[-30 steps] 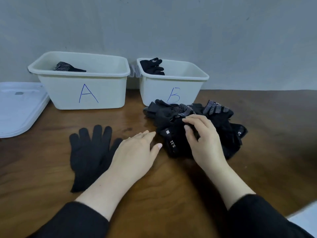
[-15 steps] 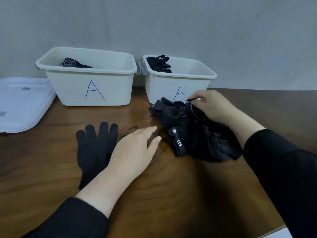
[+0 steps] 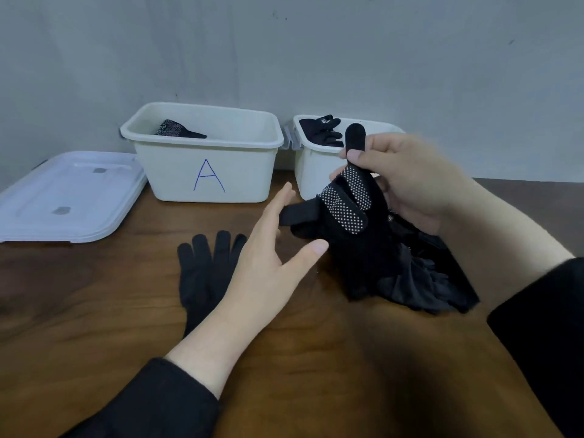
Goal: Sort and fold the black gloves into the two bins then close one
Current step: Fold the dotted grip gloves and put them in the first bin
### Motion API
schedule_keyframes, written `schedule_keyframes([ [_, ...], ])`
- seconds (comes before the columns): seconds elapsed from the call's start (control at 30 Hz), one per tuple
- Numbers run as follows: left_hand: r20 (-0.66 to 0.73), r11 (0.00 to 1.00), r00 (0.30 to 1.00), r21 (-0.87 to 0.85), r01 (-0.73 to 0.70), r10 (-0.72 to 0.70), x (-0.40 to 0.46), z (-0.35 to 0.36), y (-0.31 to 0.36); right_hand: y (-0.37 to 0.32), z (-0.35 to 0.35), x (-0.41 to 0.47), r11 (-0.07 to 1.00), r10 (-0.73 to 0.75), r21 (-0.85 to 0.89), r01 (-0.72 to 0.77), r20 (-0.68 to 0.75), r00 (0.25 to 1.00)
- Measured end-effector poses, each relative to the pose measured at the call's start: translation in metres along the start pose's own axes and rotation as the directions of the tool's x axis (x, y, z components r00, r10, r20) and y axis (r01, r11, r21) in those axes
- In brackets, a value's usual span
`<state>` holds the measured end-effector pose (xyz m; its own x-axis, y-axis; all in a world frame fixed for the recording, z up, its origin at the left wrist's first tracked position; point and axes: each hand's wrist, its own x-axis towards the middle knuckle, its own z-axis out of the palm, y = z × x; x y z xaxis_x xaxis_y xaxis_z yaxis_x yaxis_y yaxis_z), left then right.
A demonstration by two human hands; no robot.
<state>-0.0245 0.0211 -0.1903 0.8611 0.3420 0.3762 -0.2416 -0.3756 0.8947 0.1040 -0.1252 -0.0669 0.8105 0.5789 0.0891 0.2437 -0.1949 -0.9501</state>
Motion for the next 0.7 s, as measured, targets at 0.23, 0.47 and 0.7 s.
schedule_keyframes([
  [0.23,-0.159,0.907,0.954,-0.382,0.178,-0.254,0.005,-0.031,0.009,0.013,0.054,-0.004,0.968,0.09,0.227,-0.105,0.075,0.993],
  [0.47,-0.054,0.677,0.834,-0.613,0.406,-0.549,0.005,-0.09,-0.006,0.064,0.108,-0.029,0.85,0.167,0.368,-0.376,0.489,0.856],
  [0.7,-0.277,0.854,0.809,-0.202,0.479,-0.519,-0.001,-0.125,-0.053,0.09,0.143,-0.031,0.874,0.213,0.406,-0.268,0.174,0.961],
])
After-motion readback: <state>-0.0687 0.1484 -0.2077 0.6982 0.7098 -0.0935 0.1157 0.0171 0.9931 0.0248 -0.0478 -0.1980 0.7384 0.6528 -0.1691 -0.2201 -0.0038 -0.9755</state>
